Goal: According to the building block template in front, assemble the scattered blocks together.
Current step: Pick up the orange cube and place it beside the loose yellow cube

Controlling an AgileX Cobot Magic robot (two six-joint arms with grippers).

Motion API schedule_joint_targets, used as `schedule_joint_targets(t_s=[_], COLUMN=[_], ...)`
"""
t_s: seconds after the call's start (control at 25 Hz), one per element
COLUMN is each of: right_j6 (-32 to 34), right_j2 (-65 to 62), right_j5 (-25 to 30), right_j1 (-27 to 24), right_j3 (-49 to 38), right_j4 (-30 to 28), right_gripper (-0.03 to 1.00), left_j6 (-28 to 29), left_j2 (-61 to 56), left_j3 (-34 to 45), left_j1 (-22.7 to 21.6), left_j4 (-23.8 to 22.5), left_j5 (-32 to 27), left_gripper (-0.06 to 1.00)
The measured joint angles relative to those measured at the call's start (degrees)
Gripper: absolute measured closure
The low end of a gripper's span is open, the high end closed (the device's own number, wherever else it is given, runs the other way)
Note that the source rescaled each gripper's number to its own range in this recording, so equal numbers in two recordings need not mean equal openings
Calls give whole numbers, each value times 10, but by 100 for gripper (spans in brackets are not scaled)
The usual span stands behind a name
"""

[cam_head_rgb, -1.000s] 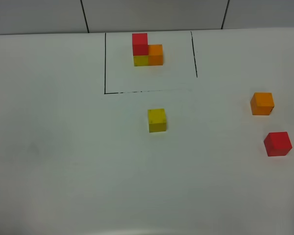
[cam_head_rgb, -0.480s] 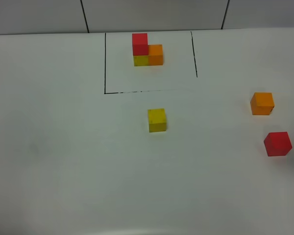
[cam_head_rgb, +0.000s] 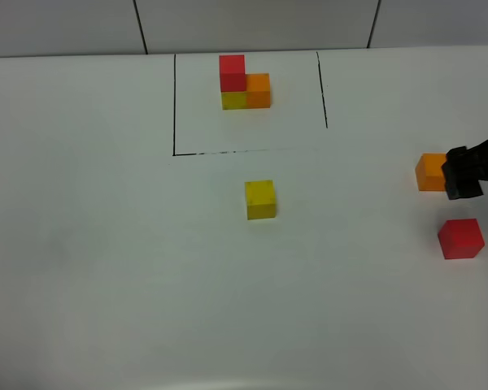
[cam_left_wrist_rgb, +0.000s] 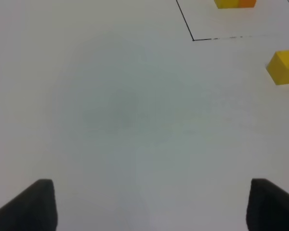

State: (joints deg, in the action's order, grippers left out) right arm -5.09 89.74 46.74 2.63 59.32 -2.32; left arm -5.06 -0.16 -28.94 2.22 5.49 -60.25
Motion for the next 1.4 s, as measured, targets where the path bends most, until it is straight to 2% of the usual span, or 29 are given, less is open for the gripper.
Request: schedule_joint_targets(t_s=[0.32, 0.72, 1.4], right_j6=[10, 11, 22], right_j2=[55, 166, 206], right_j5=[-10, -12, -54], right_j1=[17, 17, 17], right_j3=[66, 134, 139], right_j4=[-18, 17, 15], right_gripper=[-1, -1, -2], left_j6=[0, 0, 0], left_j2=[0, 0, 0], left_j3=[0, 0, 0], left_j1=[0, 0, 0], left_j4=[0, 0, 0], left_j5=[0, 0, 0], left_gripper=[26, 26, 26])
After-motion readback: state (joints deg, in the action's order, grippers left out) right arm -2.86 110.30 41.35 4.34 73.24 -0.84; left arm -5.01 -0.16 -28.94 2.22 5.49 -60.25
